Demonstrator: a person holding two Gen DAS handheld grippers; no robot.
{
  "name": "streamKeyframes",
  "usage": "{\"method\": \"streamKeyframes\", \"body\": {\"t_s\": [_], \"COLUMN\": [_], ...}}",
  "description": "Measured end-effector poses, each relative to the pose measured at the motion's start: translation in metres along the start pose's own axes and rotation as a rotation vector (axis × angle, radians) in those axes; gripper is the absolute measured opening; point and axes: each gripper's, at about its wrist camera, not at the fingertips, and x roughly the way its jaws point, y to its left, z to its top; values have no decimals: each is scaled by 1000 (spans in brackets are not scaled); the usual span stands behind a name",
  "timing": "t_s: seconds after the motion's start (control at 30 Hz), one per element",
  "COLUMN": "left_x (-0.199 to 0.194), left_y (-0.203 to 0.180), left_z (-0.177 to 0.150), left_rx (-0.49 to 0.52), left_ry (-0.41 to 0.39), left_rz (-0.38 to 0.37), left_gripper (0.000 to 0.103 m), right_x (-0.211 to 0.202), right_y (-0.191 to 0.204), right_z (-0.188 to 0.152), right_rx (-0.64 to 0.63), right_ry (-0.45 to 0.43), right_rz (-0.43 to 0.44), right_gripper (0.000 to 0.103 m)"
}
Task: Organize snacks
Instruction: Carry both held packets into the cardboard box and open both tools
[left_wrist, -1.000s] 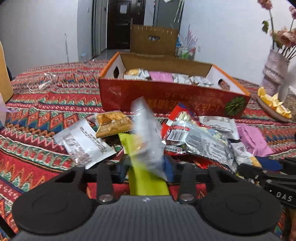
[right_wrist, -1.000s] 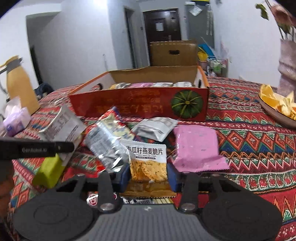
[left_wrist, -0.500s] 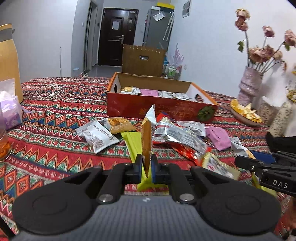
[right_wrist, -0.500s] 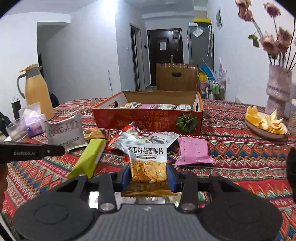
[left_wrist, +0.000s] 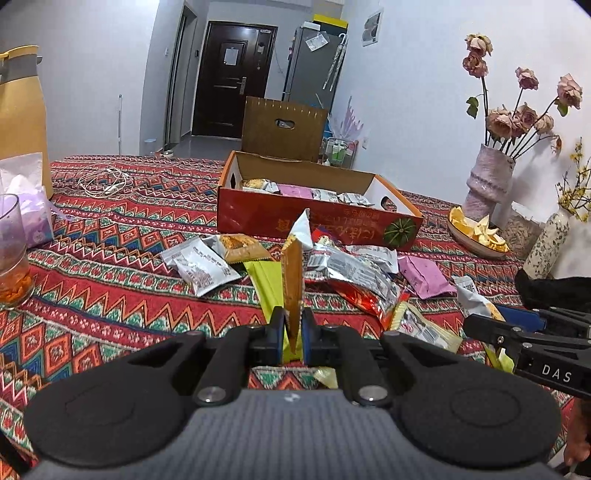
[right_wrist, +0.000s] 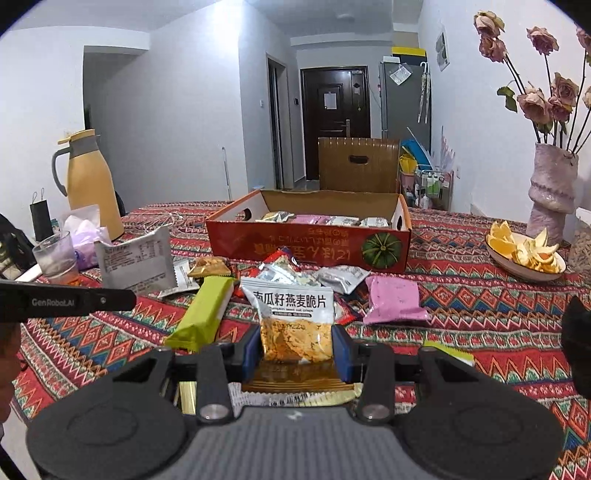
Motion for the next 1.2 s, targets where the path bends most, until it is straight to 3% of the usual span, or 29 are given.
{"method": "streamKeyframes", "body": {"t_s": [0.37,0.7,0.87,1.03,1.13,1.2], "left_x": [60,160,210,232,229,225], "left_y": [25,49,53,56,60,61], "left_z": [87,146,157,148,150,151], "left_rx": [-30,-70,-64,-71,-85,-89], "left_ry": [-54,39,122,173,174,167], "left_rz": [-48,-69,-50,-32,-45,-49], "left_gripper": [10,10,9,11,18,32], "right_x": [59,167,223,256,266,272], "right_y": [-20,-80,-100,-103,-100,-98], "right_z": [73,136,148,143,139,138], "right_rx": [-44,52,48,3,-39,-60], "right_ry": [-40,33,105,173,206,210], "right_rz": [22,24,-35,-96,-137,-153], "right_gripper": [40,40,40,40,41,47]}}
